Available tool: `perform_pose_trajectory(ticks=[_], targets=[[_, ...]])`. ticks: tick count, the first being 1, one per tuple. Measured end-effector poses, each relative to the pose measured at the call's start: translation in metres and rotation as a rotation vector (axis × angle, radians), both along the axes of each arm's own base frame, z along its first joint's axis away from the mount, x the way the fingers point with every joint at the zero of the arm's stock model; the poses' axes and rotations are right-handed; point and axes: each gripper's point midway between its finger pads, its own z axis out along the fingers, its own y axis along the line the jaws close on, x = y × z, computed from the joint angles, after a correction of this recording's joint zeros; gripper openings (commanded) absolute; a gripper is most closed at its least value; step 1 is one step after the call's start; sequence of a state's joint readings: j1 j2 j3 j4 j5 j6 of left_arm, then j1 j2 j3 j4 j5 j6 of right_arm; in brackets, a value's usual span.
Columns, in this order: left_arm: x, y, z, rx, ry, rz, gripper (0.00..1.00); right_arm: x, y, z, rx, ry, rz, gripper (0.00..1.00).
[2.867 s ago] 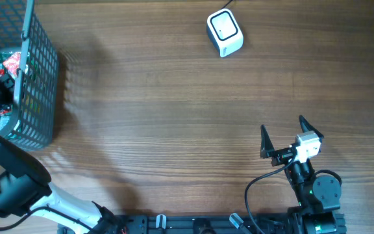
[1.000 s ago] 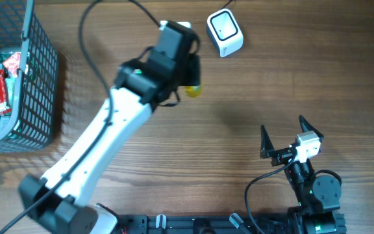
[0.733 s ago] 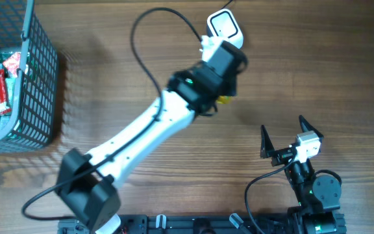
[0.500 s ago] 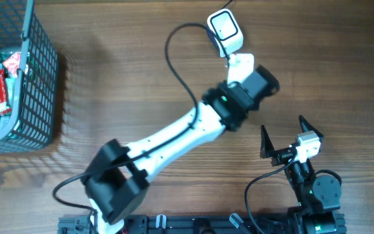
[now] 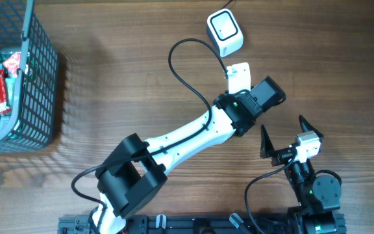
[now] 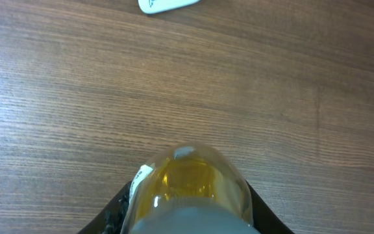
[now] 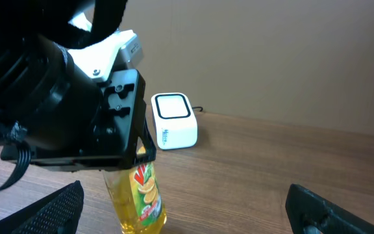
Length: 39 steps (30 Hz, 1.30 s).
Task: Scan the item barcode
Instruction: 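Lift the bottle out and carry it over the white scanner, then set the bottle down on the table right of center, release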
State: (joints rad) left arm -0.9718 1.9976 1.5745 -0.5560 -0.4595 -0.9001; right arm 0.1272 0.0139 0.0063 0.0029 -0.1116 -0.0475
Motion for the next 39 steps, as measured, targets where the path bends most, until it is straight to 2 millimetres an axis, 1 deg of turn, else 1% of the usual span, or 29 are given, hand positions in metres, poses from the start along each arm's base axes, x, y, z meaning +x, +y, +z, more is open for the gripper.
perform_pose_trajectory(ticks=[3,7,9,11,13,14,15,16,17,19,22,24,27,31,33,35,37,38,39], targets=[[-0.004,-0.004,-0.005,0.003,0.007,-0.005,0.31,0.000,0.000,0.000,0.000,0.000,0.000,1.00],[-0.017,-0.013,-0.019,0.027,0.029,-0.028,0.30,0.000,0.000,0.000,0.000,0.000,0.000,1.00],[-0.023,-0.016,-0.021,0.034,0.034,-0.042,0.31,0.000,0.000,0.000,0.000,0.000,0.000,1.00],[-0.028,-0.020,-0.021,0.034,0.033,-0.053,0.37,0.000,0.000,0.000,0.000,0.000,0.000,1.00],[-0.030,-0.021,-0.022,0.032,0.037,-0.056,0.56,0.000,0.000,0.000,0.000,0.000,0.000,1.00],[-0.030,-0.021,-0.022,0.028,0.039,-0.051,0.63,0.000,0.000,0.000,0.000,0.000,0.000,1.00],[-0.030,-0.021,-0.022,0.032,0.038,-0.054,0.67,0.000,0.000,0.000,0.000,0.000,0.000,1.00],[-0.030,-0.021,-0.022,0.031,0.038,-0.052,0.75,0.000,0.000,0.000,0.000,0.000,0.000,0.99],[-0.030,-0.021,-0.022,0.029,0.040,-0.048,0.79,0.000,0.000,0.000,0.000,0.000,0.000,1.00],[-0.031,-0.020,-0.023,0.031,0.043,-0.047,0.82,0.000,0.000,0.000,0.000,0.000,0.000,1.00],[-0.031,-0.020,-0.023,0.035,0.045,-0.051,0.82,0.000,0.000,0.000,0.000,0.000,0.000,1.00],[-0.032,-0.021,-0.024,0.032,0.049,-0.055,0.88,0.000,0.000,0.000,0.000,0.000,0.000,1.00],[-0.031,-0.022,-0.023,0.032,0.045,-0.067,0.90,0.000,0.000,0.000,0.000,0.000,0.000,1.00],[-0.026,-0.029,-0.014,0.050,-0.004,-0.127,0.93,0.000,0.000,0.000,0.000,0.000,0.000,1.00],[-0.021,-0.030,0.002,0.054,-0.058,-0.150,0.93,0.000,0.000,0.000,0.000,0.000,0.000,1.00],[-0.015,-0.030,0.037,0.028,-0.138,-0.162,0.93,0.000,0.000,0.000,0.000,0.000,0.000,1.00],[-0.009,-0.028,0.076,-0.011,-0.222,-0.169,0.95,0.000,0.000,0.000,0.000,0.000,0.000,1.00],[-0.006,-0.019,0.111,-0.038,-0.287,-0.166,0.95,0.000,0.000,0.000,0.000,0.000,0.000,1.00],[-0.004,-0.014,0.123,-0.044,-0.308,-0.158,0.95,0.000,0.000,0.000,0.000,0.000,0.000,1.00]])
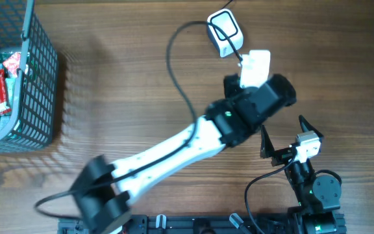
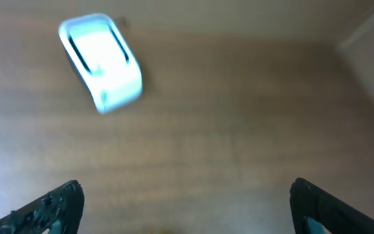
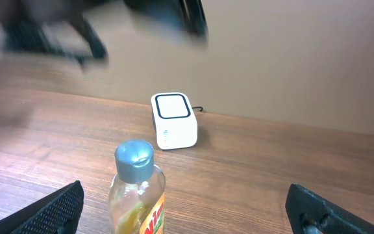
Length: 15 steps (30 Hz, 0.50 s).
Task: Scan the item barcode
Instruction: 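Set the bottle down on the table right of center, release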
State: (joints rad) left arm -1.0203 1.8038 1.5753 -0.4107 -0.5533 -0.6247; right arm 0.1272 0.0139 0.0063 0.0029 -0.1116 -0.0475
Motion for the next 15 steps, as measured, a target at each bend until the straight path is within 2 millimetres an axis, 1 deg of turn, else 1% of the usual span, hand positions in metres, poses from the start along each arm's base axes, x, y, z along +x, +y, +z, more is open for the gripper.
perform_pose_trajectory(ticks=[2,4,7,9,11,12,13,14,15], targets=[[0.007,0.020,0.026,-0.015,-0.040,0.031,0.94,0.000,0.000,0.000,0.000,0.000,0.000,1.00],[0.021,0.050,0.052,-0.024,-0.082,0.087,0.92,0.000,0.000,0.000,0.000,0.000,0.000,1.00],[0.037,0.082,0.072,0.009,-0.130,0.134,0.92,0.000,0.000,0.000,0.000,0.000,0.000,1.00],[0.046,0.109,0.089,0.051,-0.174,0.169,0.99,0.000,0.000,0.000,0.000,0.000,0.000,1.00],[0.050,0.134,0.109,0.102,-0.221,0.191,1.00,0.000,0.000,0.000,0.000,0.000,0.000,1.00],[0.051,0.151,0.120,0.150,-0.248,0.195,1.00,0.000,0.000,0.000,0.000,0.000,0.000,1.00],[0.051,0.161,0.128,0.180,-0.267,0.198,1.00,0.000,0.000,0.000,0.000,0.000,0.000,1.00],[0.050,0.182,0.140,0.252,-0.294,0.200,1.00,0.000,0.000,0.000,0.000,0.000,0.000,1.00],[0.049,0.211,0.156,0.326,-0.321,0.220,1.00,0.000,0.000,0.000,0.000,0.000,0.000,1.00]])
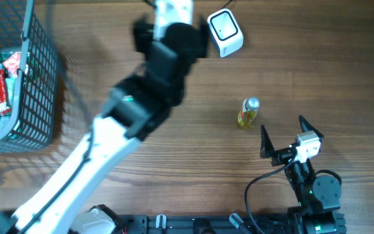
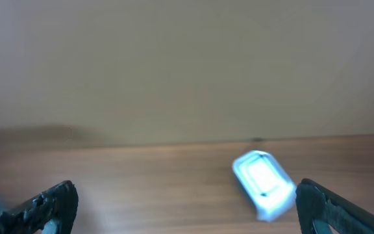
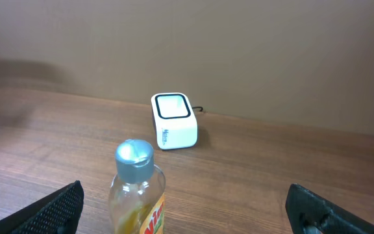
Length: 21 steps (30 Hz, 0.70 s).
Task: Scan the item barcode
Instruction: 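Set the bottle down on the table right of center, release, then reach the left gripper into the basket and grasp the orange tissue pack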
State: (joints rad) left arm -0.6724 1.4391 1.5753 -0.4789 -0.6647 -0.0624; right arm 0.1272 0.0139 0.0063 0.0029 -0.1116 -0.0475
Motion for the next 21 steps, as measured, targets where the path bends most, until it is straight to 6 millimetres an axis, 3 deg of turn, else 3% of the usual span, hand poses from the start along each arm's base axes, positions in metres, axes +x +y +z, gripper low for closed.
perform_pose_trajectory(ticks=[4,7,9,15,21], targets=[[-0.004,0.075,0.023,0.102,-0.018,0.122,1.00,0.000,0.000,0.000,0.000,0.000,0.000,1.00],[-0.007,0.154,0.038,0.135,-0.029,0.293,1.00,0.000,0.000,0.000,0.000,0.000,0.000,1.00],[-0.009,0.189,0.039,0.137,-0.022,0.359,1.00,0.000,0.000,0.000,0.000,0.000,0.000,1.00],[-0.020,0.295,0.015,0.080,0.084,0.503,1.00,0.000,0.000,0.000,0.000,0.000,0.000,1.00],[-0.025,0.377,-0.027,-0.074,0.175,0.612,1.00,0.000,0.000,0.000,0.000,0.000,0.000,1.00]])
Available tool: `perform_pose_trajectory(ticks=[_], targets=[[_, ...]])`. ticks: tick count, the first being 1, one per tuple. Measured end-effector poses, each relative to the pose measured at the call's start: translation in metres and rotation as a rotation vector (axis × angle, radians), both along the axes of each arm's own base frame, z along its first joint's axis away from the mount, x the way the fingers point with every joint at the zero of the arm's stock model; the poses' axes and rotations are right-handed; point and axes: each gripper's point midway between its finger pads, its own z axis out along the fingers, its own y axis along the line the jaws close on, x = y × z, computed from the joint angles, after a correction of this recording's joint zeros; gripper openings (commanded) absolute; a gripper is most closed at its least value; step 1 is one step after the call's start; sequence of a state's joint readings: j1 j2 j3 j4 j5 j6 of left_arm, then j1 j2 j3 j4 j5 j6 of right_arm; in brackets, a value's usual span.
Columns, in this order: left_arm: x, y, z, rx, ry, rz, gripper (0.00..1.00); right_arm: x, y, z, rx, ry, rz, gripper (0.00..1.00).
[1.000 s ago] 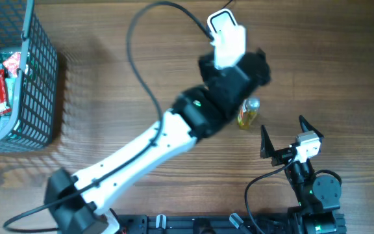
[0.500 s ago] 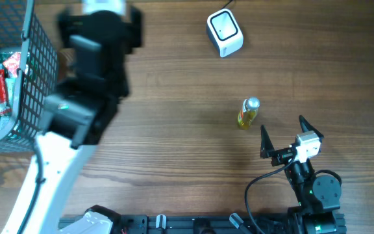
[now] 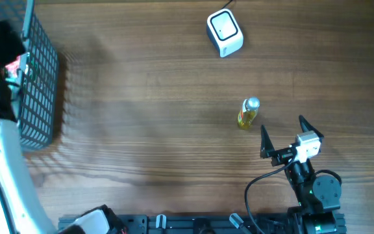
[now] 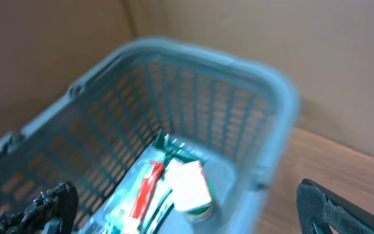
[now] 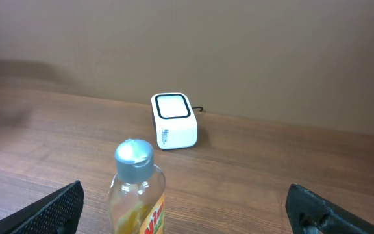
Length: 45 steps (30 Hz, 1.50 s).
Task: Scan the item barcode
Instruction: 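Reach the left gripper into the basket and grasp the orange tissue pack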
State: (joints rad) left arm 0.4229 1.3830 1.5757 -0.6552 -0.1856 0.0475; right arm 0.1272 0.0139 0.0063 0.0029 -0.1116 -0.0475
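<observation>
A small bottle of yellow liquid with a grey cap (image 3: pixel 248 112) stands upright on the wooden table, free of both grippers. It also fills the lower left of the right wrist view (image 5: pixel 138 192). The white barcode scanner (image 3: pixel 224 32) sits behind it at the table's back (image 5: pixel 173 121). My right gripper (image 5: pixel 187 211) is open just in front of the bottle, low near the table's front (image 3: pixel 282 128). My left gripper (image 4: pixel 187 208) is open above the basket, with nothing between its fingers.
A grey-blue mesh basket (image 3: pixel 39 84) stands at the far left edge, its rim (image 4: pixel 265 78) showing in the left wrist view. Red, white and green packets (image 4: pixel 174 188) lie inside it. The scanner's cable runs off the back edge.
My left arm has swung from beside the scanner at the table's back to the far left, above the basket. The bottle, the scanner and the right gripper have not moved.
My left gripper was first closed around the top of the bottle standing in front of the scanner. Then it was open and raised off the bottle, which stayed upright. Then it was left of the scanner, and now it is over the basket.
</observation>
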Motion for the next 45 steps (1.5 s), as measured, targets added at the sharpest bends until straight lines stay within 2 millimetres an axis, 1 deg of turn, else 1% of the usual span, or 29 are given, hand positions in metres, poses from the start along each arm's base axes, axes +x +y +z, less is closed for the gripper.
perform_pose_trajectory(ticks=[1,2,4,6,7,9,10,12,14,16,18,20,21,24,31,38,39,42,44,45], targets=[[-0.001,0.016,-0.014,-0.038,0.018,0.033,1.00,0.000,0.000,0.000,0.000,0.000,0.000,1.00],[-0.001,0.027,-0.026,-0.067,0.035,0.058,1.00,0.000,0.000,0.000,0.000,0.000,0.000,1.00],[0.002,0.044,-0.050,-0.127,0.068,0.083,1.00,0.000,0.000,0.000,0.000,0.000,0.000,1.00],[0.008,0.055,-0.073,-0.177,0.100,0.088,1.00,0.000,0.000,0.000,0.000,0.000,0.000,1.00],[0.011,0.057,-0.083,-0.198,0.113,0.085,1.00,0.000,0.000,0.000,0.000,0.000,0.000,1.00],[0.021,0.063,-0.113,-0.255,0.158,0.072,1.00,0.000,0.000,0.000,0.000,0.000,0.000,1.00],[0.025,0.064,-0.125,-0.274,0.175,0.070,1.00,0.000,0.000,0.000,0.000,0.000,0.000,1.00],[0.034,0.069,-0.144,-0.306,0.185,0.077,1.00,0.000,0.000,0.000,0.000,0.000,0.000,1.00],[0.043,0.074,-0.168,-0.361,0.193,0.099,1.00,0.000,0.000,0.000,0.000,0.000,0.000,1.00],[0.050,0.076,-0.183,-0.399,0.189,0.120,1.00,0.000,0.000,0.000,0.000,0.000,0.000,1.00],[0.052,0.077,-0.194,-0.428,0.193,0.133,1.00,0.000,0.000,0.000,0.000,0.000,0.000,1.00],[0.055,0.077,-0.199,-0.443,0.187,0.137,1.00,0.000,0.000,0.000,0.000,0.000,0.000,1.00],[0.060,0.076,-0.203,-0.456,0.180,0.121,1.00,0.000,0.000,0.000,0.000,0.000,0.000,1.00],[0.067,0.073,-0.212,-0.486,0.174,0.096,1.00,0.000,0.000,0.000,0.000,0.000,0.000,1.00],[0.072,0.070,-0.233,-0.527,0.201,0.082,1.00,0.000,0.000,0.000,0.000,0.000,0.000,1.00],[0.071,0.069,-0.265,-0.568,0.259,0.093,0.99,0.000,0.000,0.000,0.000,0.000,0.000,1.00],[0.071,0.069,-0.269,-0.572,0.265,0.095,0.98,0.000,0.000,0.000,0.000,0.000,0.000,1.00],[0.072,0.067,-0.279,-0.589,0.280,0.092,0.88,0.000,0.000,0.000,0.000,0.000,0.000,1.00],[0.070,0.066,-0.283,-0.599,0.290,0.094,0.79,0.000,0.000,0.000,0.000,0.000,0.000,1.00],[0.070,0.066,-0.284,-0.602,0.293,0.094,0.78,0.000,0.000,0.000,0.000,0.000,0.000,1.00]])
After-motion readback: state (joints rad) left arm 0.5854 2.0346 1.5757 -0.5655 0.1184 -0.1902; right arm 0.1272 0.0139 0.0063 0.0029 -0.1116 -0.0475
